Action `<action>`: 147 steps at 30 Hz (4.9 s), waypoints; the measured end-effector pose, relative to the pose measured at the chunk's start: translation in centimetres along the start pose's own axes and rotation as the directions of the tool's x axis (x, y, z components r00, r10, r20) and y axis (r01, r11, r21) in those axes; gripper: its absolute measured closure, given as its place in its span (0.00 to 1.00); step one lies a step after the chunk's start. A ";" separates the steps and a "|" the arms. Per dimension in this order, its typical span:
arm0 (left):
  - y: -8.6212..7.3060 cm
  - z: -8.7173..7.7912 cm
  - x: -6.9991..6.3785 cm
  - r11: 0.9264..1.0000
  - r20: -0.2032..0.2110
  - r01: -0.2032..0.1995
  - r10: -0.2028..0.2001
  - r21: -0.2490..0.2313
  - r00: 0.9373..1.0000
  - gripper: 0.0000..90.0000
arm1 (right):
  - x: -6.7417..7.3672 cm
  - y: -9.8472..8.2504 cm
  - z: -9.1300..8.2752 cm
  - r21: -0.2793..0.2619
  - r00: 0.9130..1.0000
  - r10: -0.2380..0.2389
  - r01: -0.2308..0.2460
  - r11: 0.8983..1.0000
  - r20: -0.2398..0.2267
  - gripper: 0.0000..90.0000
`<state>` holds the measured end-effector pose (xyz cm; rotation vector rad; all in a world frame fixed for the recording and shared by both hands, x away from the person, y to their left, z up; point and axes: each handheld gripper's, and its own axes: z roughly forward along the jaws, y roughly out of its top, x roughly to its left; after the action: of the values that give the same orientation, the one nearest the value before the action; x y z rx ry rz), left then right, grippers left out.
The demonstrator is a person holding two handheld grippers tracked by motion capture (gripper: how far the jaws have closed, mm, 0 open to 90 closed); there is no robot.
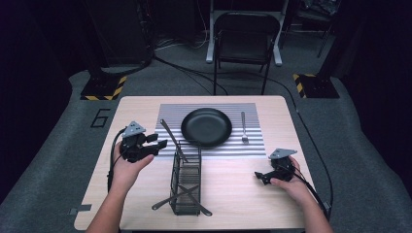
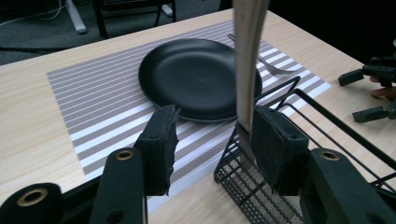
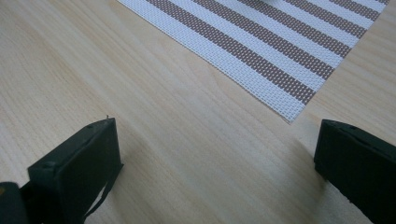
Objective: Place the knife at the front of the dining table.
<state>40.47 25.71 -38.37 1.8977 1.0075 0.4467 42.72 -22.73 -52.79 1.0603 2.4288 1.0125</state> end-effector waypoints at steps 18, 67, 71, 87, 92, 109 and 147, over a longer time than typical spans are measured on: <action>0.2 3.4 -1.5 1.000 0.060 0.010 -0.010 -0.002 0.998 0.65 | 0.0 0.0 0.0 0.000 1.000 0.000 0.000 1.000 0.000 0.00; 4.6 0.2 -4.7 0.999 0.066 -0.050 0.050 -0.010 0.997 0.92 | 0.0 0.0 0.0 0.000 1.000 0.000 0.000 1.000 0.000 0.00; 5.5 -1.0 -4.3 0.999 0.054 -0.051 0.051 -0.009 0.997 0.92 | 0.0 0.0 0.0 0.000 1.000 0.000 0.000 1.000 0.000 0.00; 7.8 -6.0 -2.4 0.997 -0.006 -0.024 0.024 -0.072 1.000 0.92 | 0.0 0.0 0.0 0.000 1.000 -0.001 0.001 1.000 0.000 0.00; 7.2 -6.3 -0.9 0.997 -0.034 0.010 -0.012 -0.074 0.999 0.92 | 0.0 0.0 0.0 0.000 1.000 0.001 -0.001 1.000 0.000 0.00; 4.3 -1.7 2.1 0.997 -0.122 0.058 -0.064 -0.056 0.990 0.92 | 0.0 0.0 0.0 0.000 1.000 0.000 0.000 1.000 0.000 0.00; -0.6 3.9 4.0 0.994 -0.160 0.078 -0.064 0.082 0.985 0.92 | 0.0 0.0 0.0 0.000 1.000 0.000 0.000 1.000 0.000 0.00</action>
<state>45.14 26.90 -41.24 1.9205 1.2129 0.5242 42.72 -22.73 -52.79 1.0605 2.4291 1.0121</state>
